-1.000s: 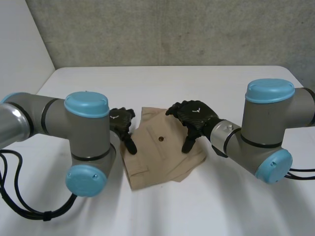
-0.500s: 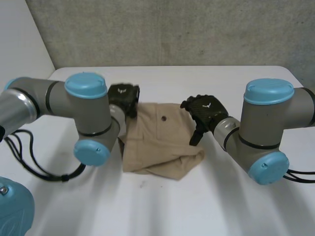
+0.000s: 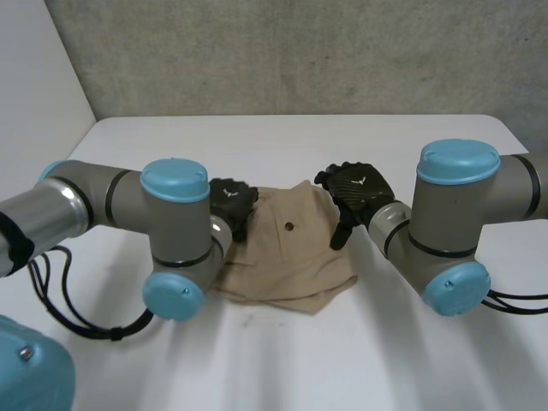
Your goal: Fold the shorts.
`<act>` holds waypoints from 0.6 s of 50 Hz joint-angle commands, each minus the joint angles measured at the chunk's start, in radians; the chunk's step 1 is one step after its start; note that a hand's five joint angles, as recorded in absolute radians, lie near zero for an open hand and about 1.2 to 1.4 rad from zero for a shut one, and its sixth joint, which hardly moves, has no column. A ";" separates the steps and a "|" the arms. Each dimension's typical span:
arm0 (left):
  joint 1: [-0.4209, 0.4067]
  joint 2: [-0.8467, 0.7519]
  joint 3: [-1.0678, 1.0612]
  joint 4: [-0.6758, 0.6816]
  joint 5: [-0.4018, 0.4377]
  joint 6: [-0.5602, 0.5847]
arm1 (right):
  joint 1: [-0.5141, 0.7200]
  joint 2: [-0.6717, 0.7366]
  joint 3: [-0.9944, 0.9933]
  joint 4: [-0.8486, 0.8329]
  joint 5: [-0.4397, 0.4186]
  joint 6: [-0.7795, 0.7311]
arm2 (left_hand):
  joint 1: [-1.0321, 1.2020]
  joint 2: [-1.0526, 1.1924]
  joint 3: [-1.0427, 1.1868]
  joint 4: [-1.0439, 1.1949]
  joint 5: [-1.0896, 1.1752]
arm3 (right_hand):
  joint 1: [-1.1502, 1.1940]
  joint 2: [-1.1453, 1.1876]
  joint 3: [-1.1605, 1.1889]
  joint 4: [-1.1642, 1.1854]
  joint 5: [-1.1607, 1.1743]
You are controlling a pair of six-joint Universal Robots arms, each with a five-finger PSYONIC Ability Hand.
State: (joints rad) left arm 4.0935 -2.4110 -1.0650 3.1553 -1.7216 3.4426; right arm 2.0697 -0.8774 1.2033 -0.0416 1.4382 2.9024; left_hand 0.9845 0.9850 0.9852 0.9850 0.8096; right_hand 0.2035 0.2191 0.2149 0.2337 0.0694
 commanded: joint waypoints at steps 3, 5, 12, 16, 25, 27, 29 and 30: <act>-0.025 0.121 -0.110 -0.006 -0.119 0.001 | 0.000 0.009 -0.031 0.104 -0.099 -0.017 | -0.683 -0.683 -0.683 -0.683 -0.682 | -0.029 -0.045 -0.040 -0.059 -0.069; -0.030 0.122 -0.115 -0.005 -0.127 0.000 | 0.000 0.023 -0.039 0.129 -0.113 -0.017 | -0.774 -0.774 -0.774 -0.774 -0.773 | -0.029 -0.045 -0.040 -0.059 -0.069; -0.051 0.125 -0.127 -0.006 -0.125 -0.019 | -0.002 0.064 -0.073 0.161 -0.113 -0.025 | -0.806 -0.807 -0.807 -0.807 -0.806 | -0.029 -0.045 -0.040 -0.059 -0.069; -0.071 0.125 -0.151 -0.008 -0.113 -0.055 | -0.002 0.081 -0.082 0.161 -0.102 -0.054 | -0.806 -0.807 -0.807 -0.807 -0.806 | -0.029 -0.045 -0.040 -0.059 -0.069; -0.070 0.063 -0.151 -0.031 -0.072 -0.097 | -0.003 0.116 -0.084 0.160 -0.102 -0.075 | -0.780 -0.780 -0.781 -0.780 -0.779 | -0.029 -0.045 -0.040 -0.059 -0.069; -0.064 0.050 -0.142 -0.032 -0.072 -0.091 | -0.003 0.123 -0.084 0.160 -0.102 -0.078 | -0.777 -0.777 -0.778 -0.777 -0.776 | -0.029 -0.045 -0.040 -0.059 -0.069; -0.047 0.040 -0.133 -0.032 -0.073 -0.080 | -0.003 0.126 -0.084 0.160 -0.102 -0.086 | -0.774 -0.774 -0.775 -0.774 -0.774 | -0.029 -0.045 -0.040 -0.059 -0.069; -0.039 0.038 -0.130 -0.032 -0.073 -0.076 | -0.003 0.127 -0.084 0.160 -0.102 -0.089 | -0.771 -0.771 -0.772 -0.771 -0.771 | -0.029 -0.045 -0.040 -0.059 -0.069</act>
State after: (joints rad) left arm 4.0207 -2.3320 -1.2208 3.1311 -1.7956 3.3427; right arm 2.0668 -0.7652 1.1188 0.1188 1.3367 2.8276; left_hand 0.2119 0.2042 0.2200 0.2106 0.0465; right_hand 0.2035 0.2191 0.2148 0.2337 0.0694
